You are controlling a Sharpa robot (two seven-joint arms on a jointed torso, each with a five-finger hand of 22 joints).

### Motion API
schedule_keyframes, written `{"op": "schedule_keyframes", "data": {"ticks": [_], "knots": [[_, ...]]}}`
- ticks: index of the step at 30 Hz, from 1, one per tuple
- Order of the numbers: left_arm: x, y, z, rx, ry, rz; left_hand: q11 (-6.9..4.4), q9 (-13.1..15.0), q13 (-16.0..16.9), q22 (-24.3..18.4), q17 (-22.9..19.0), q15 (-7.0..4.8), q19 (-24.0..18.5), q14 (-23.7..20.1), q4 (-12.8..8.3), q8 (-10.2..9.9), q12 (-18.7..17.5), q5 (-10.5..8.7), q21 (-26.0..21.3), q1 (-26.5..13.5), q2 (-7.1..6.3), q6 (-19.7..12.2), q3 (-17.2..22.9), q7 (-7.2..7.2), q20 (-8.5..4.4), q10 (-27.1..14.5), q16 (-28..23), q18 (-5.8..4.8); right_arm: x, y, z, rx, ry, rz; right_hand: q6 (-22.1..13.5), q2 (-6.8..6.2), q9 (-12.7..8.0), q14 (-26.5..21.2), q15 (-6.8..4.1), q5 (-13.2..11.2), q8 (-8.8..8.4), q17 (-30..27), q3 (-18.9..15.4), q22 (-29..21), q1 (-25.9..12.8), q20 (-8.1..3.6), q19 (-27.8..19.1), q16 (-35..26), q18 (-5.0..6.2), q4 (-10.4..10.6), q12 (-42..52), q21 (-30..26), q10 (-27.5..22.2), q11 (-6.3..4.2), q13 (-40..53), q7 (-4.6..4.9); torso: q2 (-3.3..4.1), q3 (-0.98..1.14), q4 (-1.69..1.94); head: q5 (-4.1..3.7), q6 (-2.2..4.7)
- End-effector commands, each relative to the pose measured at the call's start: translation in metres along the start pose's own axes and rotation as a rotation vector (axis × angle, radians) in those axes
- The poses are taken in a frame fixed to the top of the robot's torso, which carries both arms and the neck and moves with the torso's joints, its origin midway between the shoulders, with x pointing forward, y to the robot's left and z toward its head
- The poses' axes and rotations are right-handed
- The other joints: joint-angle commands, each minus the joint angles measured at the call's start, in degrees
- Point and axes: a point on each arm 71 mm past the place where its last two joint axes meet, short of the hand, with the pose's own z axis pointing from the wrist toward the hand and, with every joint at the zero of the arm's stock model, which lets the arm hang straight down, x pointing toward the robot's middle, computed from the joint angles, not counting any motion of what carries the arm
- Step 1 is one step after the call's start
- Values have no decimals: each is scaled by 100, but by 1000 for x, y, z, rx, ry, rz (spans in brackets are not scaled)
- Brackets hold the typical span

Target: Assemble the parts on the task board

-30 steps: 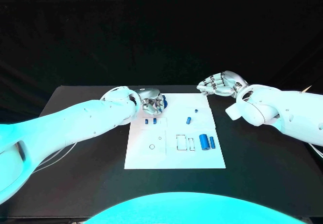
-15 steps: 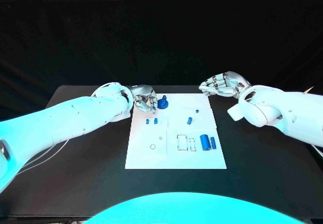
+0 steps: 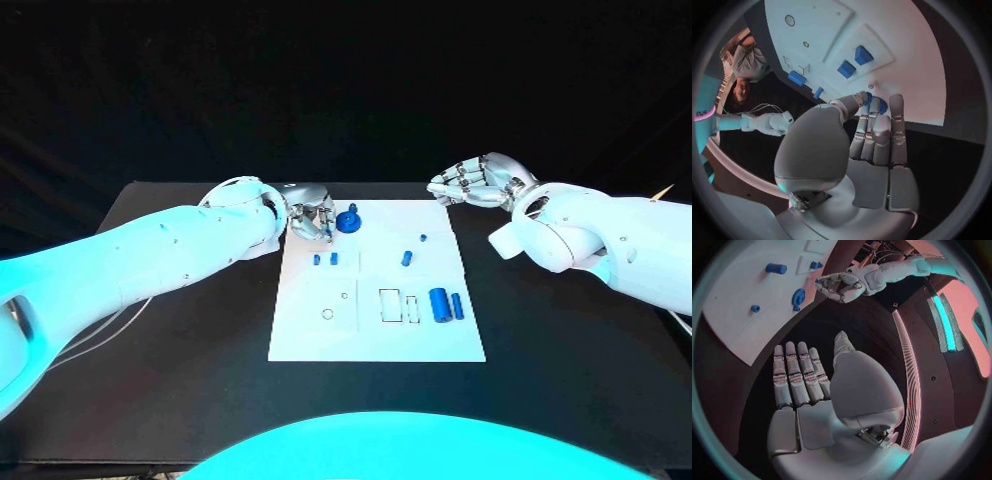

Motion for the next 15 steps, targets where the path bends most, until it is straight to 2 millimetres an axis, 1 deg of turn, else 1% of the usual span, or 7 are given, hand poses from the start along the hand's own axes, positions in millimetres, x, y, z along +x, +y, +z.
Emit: {"op": "schedule_keyframes", "data": {"ticks": [1,3,8,15], "knots": [[2,1,2,-3,6,8,-42,129,-10,98,56,-4,-19,31,-58,-50,-19,9,91,-83,51,185,77,10,-21,153,106,-52,1,1,0,-4,4,0,54,41,66,70,-4,-43,-58,-40,112,19,-15,-5,118,21,24,-95,-51,22,0,-6,-45,286,0,5,-3,9,0],[3,2,2,-6,9,11,-42,129,-10,98,56,-4,-19,31,-58,-50,-19,9,91,-83,51,185,77,10,-21,153,106,-52,1,1,0,-5,4,0,54,41,66,70,-4,-43,-58,-40,112,19,-15,-5,118,21,24,-95,-51,22,0,-6,-45,286,1,9,-5,9,0],[7,3,4,-7,25,14,-41,130,-10,97,60,-3,-21,32,-59,-55,-28,8,90,-82,49,184,77,11,-22,154,107,-52,1,1,0,-5,4,0,54,41,66,70,-4,-43,-58,-40,112,19,-15,-5,118,21,24,-95,-51,22,0,-6,-45,286,-1,4,3,3,0],[10,0,6,3,42,25,-38,135,-9,96,2,0,-30,0,-64,-72,-57,-4,85,-83,36,184,72,11,-21,158,92,-52,2,1,1,-6,5,0,54,41,66,70,-4,-43,-58,-40,112,19,-15,-5,118,21,24,-95,-51,22,0,-6,-45,286,-1,3,0,5,0]]}}
